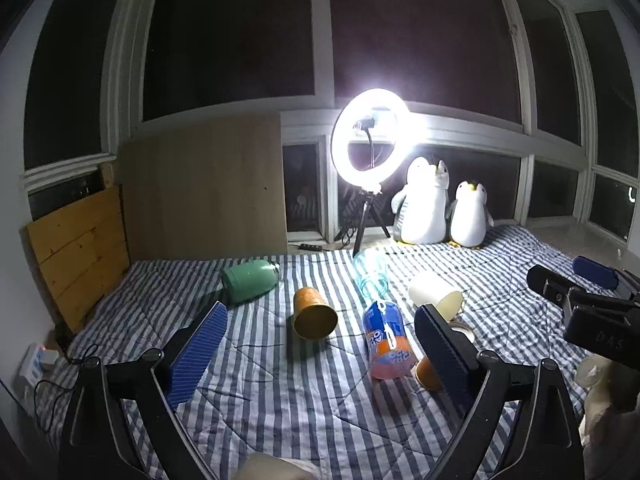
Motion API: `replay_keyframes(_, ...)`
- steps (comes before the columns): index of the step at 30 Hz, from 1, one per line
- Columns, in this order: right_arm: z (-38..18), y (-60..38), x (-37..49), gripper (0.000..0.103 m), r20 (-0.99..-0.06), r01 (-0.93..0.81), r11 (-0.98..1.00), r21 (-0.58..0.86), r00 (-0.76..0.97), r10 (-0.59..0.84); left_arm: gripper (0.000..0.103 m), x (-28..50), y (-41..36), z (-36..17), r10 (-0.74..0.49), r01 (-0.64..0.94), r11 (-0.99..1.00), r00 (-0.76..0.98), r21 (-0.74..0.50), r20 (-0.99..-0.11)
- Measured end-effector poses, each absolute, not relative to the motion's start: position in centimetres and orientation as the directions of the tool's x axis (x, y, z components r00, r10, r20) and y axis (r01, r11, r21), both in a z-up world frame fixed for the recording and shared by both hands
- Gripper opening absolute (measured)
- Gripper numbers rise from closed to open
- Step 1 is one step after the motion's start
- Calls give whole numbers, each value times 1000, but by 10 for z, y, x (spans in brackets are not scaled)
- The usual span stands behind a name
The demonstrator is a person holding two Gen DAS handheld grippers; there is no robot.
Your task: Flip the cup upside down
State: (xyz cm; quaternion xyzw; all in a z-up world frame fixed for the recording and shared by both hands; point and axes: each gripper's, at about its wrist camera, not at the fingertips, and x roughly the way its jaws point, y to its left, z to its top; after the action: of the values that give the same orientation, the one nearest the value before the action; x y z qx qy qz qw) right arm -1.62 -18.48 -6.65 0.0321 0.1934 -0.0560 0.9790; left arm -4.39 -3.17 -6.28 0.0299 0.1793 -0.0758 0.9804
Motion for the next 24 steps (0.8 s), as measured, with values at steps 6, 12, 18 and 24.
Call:
replay_keyframes(6,-58,-178,-29,94,-337,148,989,2,931,-139,99,-52,-29,-59,-134,150,988,936,26,-326)
replay_keyframes(12,-55,-174,-33,96,-324,144,990,-12,936,-140,100,-55,-28,-58,-136,149,989,940,20,-314)
replay_keyframes(18,-53,-174,-37,96,-308,151,989,-13,940,-147,102,-56,-28,-56,-130,141,990,944,15,-303)
replay_keyframes(24,-47,-178,-43,97,-282,167,986,-4,946,-161,103,-60,-32,-54,-136,149,989,945,23,-297)
